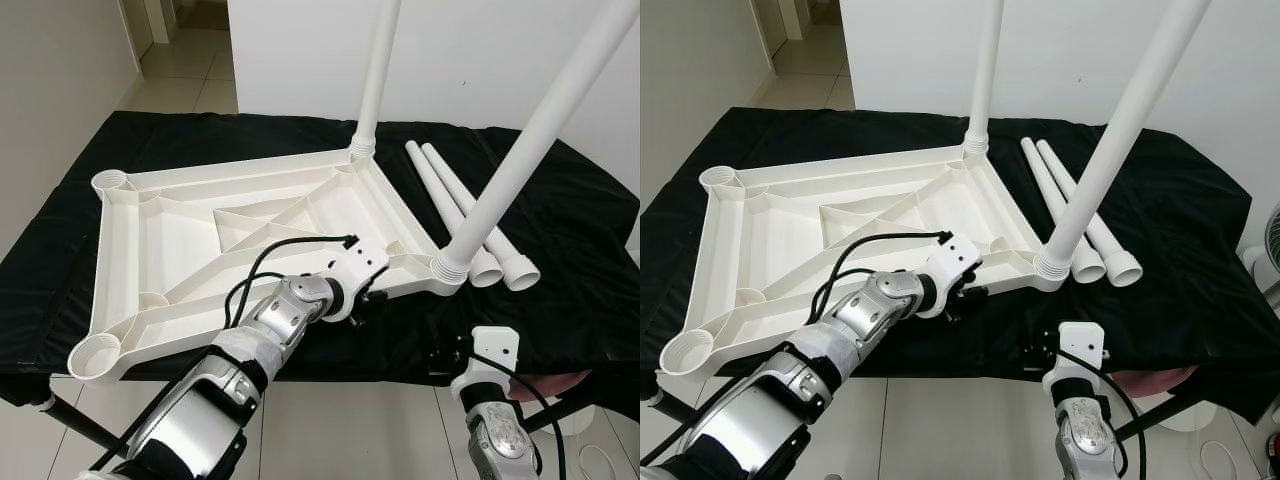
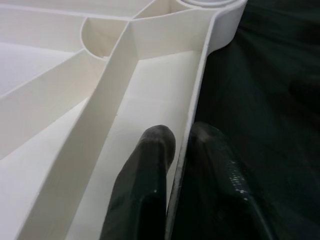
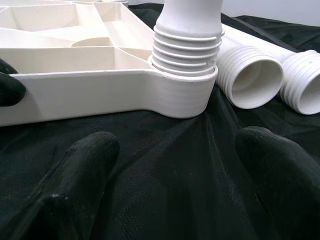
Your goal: Building children table
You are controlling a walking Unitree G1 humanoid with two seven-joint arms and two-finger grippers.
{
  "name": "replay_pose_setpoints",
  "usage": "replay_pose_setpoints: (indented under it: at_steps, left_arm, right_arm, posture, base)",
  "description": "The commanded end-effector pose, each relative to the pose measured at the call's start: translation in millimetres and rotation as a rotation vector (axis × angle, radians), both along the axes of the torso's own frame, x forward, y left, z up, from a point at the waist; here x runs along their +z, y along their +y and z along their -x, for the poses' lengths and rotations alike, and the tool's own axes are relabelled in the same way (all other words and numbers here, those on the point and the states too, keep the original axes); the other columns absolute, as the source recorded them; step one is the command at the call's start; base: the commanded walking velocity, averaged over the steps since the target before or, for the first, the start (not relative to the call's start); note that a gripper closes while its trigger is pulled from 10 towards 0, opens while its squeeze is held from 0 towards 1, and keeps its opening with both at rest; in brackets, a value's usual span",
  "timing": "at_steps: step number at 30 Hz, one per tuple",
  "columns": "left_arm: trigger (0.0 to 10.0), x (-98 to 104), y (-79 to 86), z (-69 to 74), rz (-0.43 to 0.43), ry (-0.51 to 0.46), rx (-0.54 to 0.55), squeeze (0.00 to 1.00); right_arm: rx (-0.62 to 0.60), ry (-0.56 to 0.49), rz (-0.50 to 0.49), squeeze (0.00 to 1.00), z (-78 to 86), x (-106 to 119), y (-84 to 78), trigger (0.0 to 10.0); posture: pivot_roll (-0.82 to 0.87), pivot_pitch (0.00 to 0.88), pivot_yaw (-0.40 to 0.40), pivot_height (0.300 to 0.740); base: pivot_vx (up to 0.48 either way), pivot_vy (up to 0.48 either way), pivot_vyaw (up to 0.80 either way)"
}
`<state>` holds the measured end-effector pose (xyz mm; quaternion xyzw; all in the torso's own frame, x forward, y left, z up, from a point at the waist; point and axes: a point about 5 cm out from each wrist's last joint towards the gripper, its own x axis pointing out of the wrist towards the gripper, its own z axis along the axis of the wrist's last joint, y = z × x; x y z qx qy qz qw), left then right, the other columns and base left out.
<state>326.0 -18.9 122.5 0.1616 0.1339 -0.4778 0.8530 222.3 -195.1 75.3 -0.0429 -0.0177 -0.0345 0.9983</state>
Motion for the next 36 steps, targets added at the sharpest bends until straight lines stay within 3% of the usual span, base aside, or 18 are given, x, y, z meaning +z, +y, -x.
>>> replay_pose_setpoints:
  at_steps: [1,3,4,14,16,18,19,20,22,25,27,36]
  left_arm:
    - [1.1,-5.5,2.3,-2.7,-0.052,-0.017,0.03,0.0]
    - [1.1,-6.3,2.4,-3.3,-0.064,-0.024,0.031,0.0]
    - [10.0,-6.5,2.9,-3.9,-0.071,-0.028,0.026,0.0]
    - [10.0,-8.6,18.1,-3.5,-0.131,-0.077,-0.054,0.0]
    - [10.0,-5.9,44.5,0.3,-0.134,-0.126,-0.138,0.0]
    - [10.0,-5.9,44.5,0.3,-0.134,-0.126,-0.138,0.0]
    - [10.0,-3.7,58.4,3.5,-0.137,-0.159,-0.183,0.0]
    - [10.0,-3.7,58.4,3.5,-0.137,-0.159,-0.183,0.0]
    - [10.0,0.2,86.0,12.4,-0.151,-0.212,-0.269,0.0]
    - [10.0,1.5,95.1,16.2,-0.161,-0.224,-0.297,0.0]
    - [10.0,7.9,115.6,23.7,-0.165,-0.233,-0.337,0.0]
    - [10.0,13.2,134.3,35.4,-0.208,-0.248,-0.381,0.0]
  right_arm:
    - [-0.014,0.002,0.003,0.0,1.4,-1.7,-0.7,10.0]
    - [-0.016,0.002,0.003,0.0,1.2,-2.1,-0.6,10.0]
    - [-0.017,0.003,0.003,0.0,1.2,-2.5,-0.6,10.0]
    - [-0.014,0.01,0.005,0.0,1.0,-5.2,2.0,10.0]
    - [-0.011,0.016,0.006,0.0,-0.2,-7.1,3.1,10.0]
    - [-0.011,0.016,0.006,0.0,-0.2,-7.1,3.1,10.0]
    - [-0.009,0.019,0.008,0.0,-1.0,-7.8,3.5,10.0]
    - [-0.009,0.019,0.008,0.0,-1.0,-7.8,3.5,10.0]
    - [-0.005,0.021,0.01,0.0,-3.3,-8.3,4.1,10.0]
    - [-0.003,0.02,0.01,0.0,-4.0,-8.3,4.1,10.0]
    - [0.008,0.021,0.016,0.0,-6.9,-8.3,5.3,10.0]
    - [0.03,0.015,0.027,0.0,-12.7,-6.8,6.5,10.0]
  posture:
    - [-0.14,0.0,0.01,0.74]
    - [-0.14,0.0,0.014,0.74]
    - [-0.13,0.0,0.014,0.74]
    - [-0.12,0.0,0.021,0.74]
    - [-0.1,0.0,0.016,0.74]
    - [-0.1,0.0,0.016,0.74]
    - [-0.1,0.0,0.016,0.74]
    - [-0.1,0.0,0.016,0.74]
    - [-0.1,0.0,0.016,0.74]
    - [-0.07,0.0,0.008,0.74]
    - [-0.06,0.0,0.003,0.74]
    - [-0.05,0.001,-0.007,0.74]
  base:
    - [0.0,0.0,0.0]
    - [0.0,0.0,0.0]
    - [0.0,0.0,0.0]
    - [0.0,0.0,0.0]
    - [0.0,0.0,0.0]
    - [0.0,0.0,0.0]
    - [0.0,0.0,0.0]
    - [0.0,0.0,0.0]
    - [0.0,0.0,0.0]
    - [0.0,0.0,0.0]
    - [0.0,0.0,0.0]
    - [0.0,0.0,0.0]
